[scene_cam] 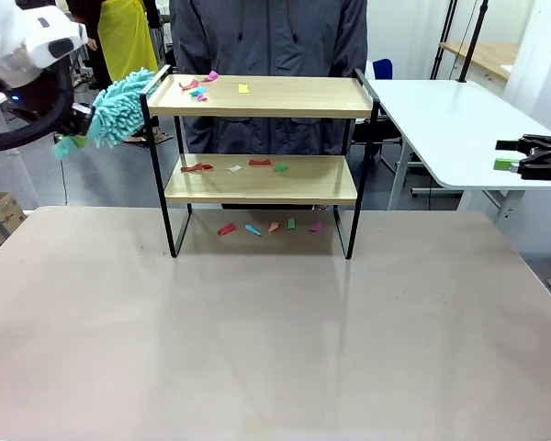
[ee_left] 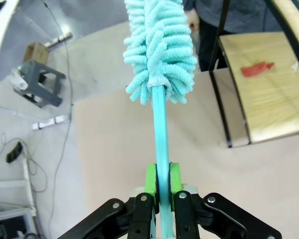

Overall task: Clean the shelf.
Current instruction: Clean the specific section of the Shelf indicated by the human with the Duster.

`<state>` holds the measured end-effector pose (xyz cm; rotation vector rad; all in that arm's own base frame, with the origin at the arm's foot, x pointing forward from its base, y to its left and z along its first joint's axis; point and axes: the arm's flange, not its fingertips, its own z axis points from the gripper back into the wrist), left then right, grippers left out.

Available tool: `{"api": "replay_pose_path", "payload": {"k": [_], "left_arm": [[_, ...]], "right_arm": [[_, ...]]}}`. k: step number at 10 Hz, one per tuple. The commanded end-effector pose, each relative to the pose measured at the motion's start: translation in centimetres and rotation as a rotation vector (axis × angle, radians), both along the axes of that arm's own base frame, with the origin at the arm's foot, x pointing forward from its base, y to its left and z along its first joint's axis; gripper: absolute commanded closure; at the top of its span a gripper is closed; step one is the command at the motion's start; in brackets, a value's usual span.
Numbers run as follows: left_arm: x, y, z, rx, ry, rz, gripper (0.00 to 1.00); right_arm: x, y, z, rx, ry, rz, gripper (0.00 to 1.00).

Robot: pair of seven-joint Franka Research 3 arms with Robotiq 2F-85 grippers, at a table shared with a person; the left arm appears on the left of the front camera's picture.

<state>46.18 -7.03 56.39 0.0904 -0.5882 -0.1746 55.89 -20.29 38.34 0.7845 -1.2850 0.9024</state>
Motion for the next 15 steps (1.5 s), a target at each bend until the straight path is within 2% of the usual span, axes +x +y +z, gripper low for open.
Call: {"api": "replay_pose_path", "payload": {"k": [1, 2, 5, 6, 7, 8, 11, 12, 13, 15], "left_arm": [[-1.3, 4.5, 2.6, 0.178, 0.053, -0.177, 0.87], [-2.1, 6.6, 3.1, 0.294, 0.111, -0.261, 0.87], [-4.8, 11.3, 5.1, 0.44, 0.246, -0.603, 0.87], [-5.6, 12.2, 5.7, 0.482, 0.292, -0.736, 0.87], [-6.9, 12.3, 5.4, 0.59, 0.351, -0.915, 0.87], [-7.8, 11.8, 5.5, 0.614, 0.352, -1.053, 0.87], [-9.0, 9.9, 4.9, 0.771, 0.396, -1.249, 0.87], [-9.5, 8.8, 5.0, 0.706, 0.406, -1.304, 0.87], [-9.9, 7.7, 4.9, 0.745, 0.406, -1.344, 0.87], [-9.9, 6.3, 4.4, 0.715, 0.417, -1.353, 0.87]], "right_arm": [[0.1, 0.2, 0.2, 0.0, -0.006, 0.002, 0.0], [0.1, 0.2, 0.2, 0.0, -0.006, 0.002, 0.0], [0.1, 0.2, 0.2, 0.0, -0.006, 0.002, 0.0], [0.1, 0.2, 0.2, 0.0, -0.006, 0.002, 0.0], [0.1, 0.2, 0.2, 0.0, -0.006, 0.002, 0.0], [0.1, 0.2, 0.2, 0.0, -0.006, 0.002, 0.0], [0.1, 0.2, 0.2, 0.0, -0.006, 0.002, 0.0], [0.1, 0.2, 0.2, 0.0, -0.006, 0.002, 0.0], [0.1, 0.2, 0.2, 0.0, -0.006, 0.002, 0.0], [0.1, 0.2, 0.2, 0.0, -0.006, 0.002, 0.0]]}}
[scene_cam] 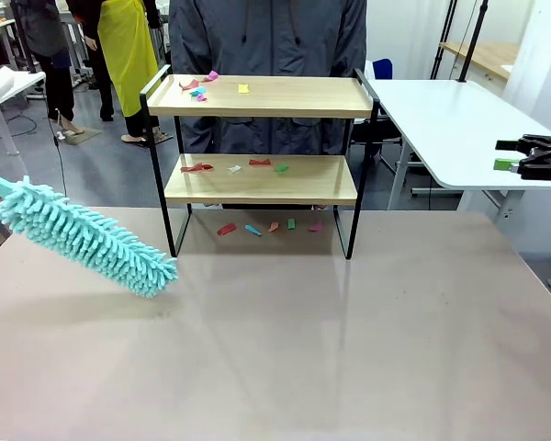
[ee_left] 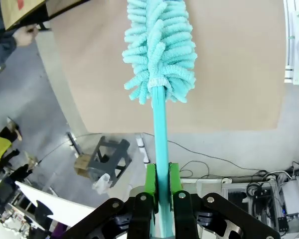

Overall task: Clean the shelf.
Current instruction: Clean the specific section of the Shelf indicated by the human with the Duster.

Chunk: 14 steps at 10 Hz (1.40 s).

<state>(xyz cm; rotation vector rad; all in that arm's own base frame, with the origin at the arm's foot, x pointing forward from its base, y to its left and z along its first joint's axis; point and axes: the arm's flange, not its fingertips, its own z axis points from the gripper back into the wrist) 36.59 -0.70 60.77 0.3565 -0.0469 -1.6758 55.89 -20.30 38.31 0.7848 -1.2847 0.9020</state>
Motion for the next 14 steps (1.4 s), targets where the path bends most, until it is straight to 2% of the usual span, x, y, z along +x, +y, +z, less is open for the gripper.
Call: {"api": "replay_pose_path", "payload": {"k": [1, 14], "left_arm": [[0.21, 0.72, 0.27, 0.0, -0.01, 0.013, 0.87], [0.21, 0.72, 0.27, 0.0, -0.01, 0.013, 0.87]], "right_arm": [[0.11, 0.21, 0.28, 0.0, -0.006, 0.002, 0.0], [0.11, 0.21, 0.28, 0.0, -0.006, 0.002, 0.0]]}}
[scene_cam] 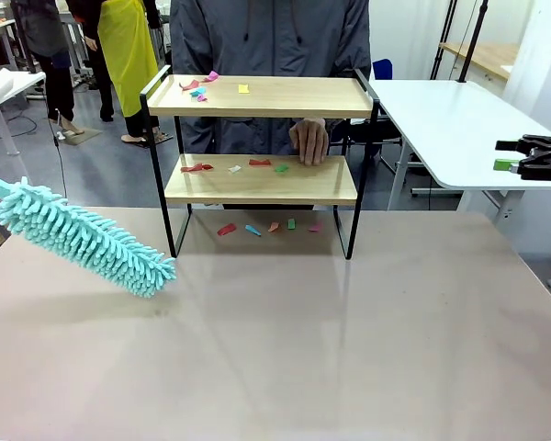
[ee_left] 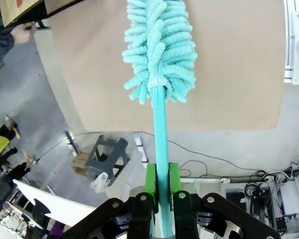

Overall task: Clean the shelf.
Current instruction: Clean the specific section of the Shelf indicated by the human with the Duster.

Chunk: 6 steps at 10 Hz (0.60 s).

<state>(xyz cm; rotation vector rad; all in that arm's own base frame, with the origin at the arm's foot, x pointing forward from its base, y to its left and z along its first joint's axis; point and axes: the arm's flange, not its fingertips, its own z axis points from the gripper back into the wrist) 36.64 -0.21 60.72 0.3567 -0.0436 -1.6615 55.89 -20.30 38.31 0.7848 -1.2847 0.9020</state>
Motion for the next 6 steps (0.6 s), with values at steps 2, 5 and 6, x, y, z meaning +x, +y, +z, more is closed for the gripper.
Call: {"api": "replay_pose_path", "payload": {"k": [2, 5, 6], "left_arm": [[0.16, 0.23, 0.31, -0.001, -0.01, -0.001, 0.87], [0.16, 0.23, 0.31, -0.001, -0.01, -0.001, 0.87], [0.16, 0.23, 0.31, -0.001, -0.01, -0.001, 0.87]], "right_arm": [[0.11, 0.21, 0.28, 0.0, -0.006, 0.002, 0.0], [0.11, 0.21, 0.28, 0.0, -0.006, 0.002, 0.0], [0.11, 0.21, 0.28, 0.0, -0.006, 0.002, 0.0]]}}
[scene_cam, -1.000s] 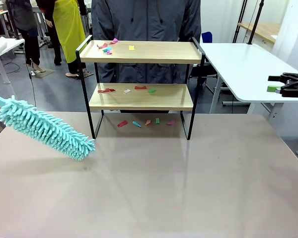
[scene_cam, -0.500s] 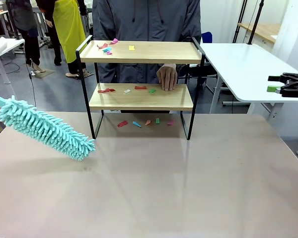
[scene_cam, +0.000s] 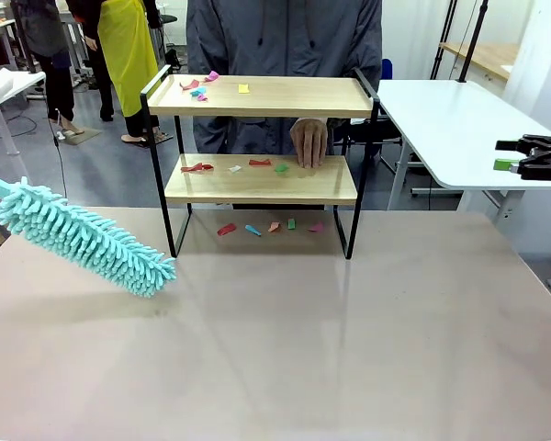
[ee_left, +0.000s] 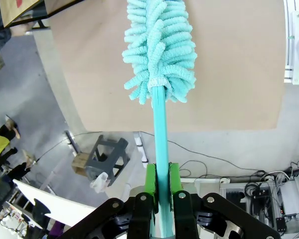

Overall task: Clean the shelf.
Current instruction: Clean the specific section of the Shelf indicated by the human with the Duster.

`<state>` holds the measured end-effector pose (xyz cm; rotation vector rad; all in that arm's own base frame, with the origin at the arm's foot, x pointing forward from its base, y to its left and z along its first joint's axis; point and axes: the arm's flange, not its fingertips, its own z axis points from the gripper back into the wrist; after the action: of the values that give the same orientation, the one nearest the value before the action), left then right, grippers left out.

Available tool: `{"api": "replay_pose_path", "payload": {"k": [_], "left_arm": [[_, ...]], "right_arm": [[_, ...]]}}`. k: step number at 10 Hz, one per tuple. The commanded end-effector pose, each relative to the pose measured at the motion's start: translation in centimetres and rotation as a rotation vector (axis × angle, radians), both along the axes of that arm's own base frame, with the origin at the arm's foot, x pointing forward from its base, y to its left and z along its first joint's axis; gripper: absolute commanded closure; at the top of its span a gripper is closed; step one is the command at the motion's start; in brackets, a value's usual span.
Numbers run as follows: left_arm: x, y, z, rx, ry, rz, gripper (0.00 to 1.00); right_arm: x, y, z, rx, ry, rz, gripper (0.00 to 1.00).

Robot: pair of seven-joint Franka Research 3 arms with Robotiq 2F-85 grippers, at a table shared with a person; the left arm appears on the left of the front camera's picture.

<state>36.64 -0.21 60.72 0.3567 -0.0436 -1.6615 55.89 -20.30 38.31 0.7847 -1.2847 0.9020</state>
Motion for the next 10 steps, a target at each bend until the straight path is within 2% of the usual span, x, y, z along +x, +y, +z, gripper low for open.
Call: {"api": "replay_pose_path", "payload": {"k": [1, 7, 8, 9, 10], "left_arm": [[0.2, 0.2, 0.3, -0.001, -0.01, -0.001, 0.87], [0.0, 0.0, 0.0, 0.0, 0.0, 0.0, 0.87], [0.3, -1.6, 0.5, -0.102, 0.033, 0.001, 0.87], [-0.1, -2.9, 1.0, -0.116, 0.02, 0.06, 0.87], [-0.4, -3.8, 1.9, -0.211, 0.025, 0.054, 0.87]], "right_arm": [[0.1, 0.2, 0.3, 0.0, -0.006, 0.002, 0.0], [0.1, 0.2, 0.3, 0.0, -0.006, 0.002, 0.0], [0.1, 0.2, 0.3, 0.0, -0.006, 0.002, 0.0], [0.1, 0.2, 0.3, 0.0, -0.006, 0.002, 0.0], [0.1, 0.2, 0.3, 0.0, -0.006, 0.002, 0.0]]}}
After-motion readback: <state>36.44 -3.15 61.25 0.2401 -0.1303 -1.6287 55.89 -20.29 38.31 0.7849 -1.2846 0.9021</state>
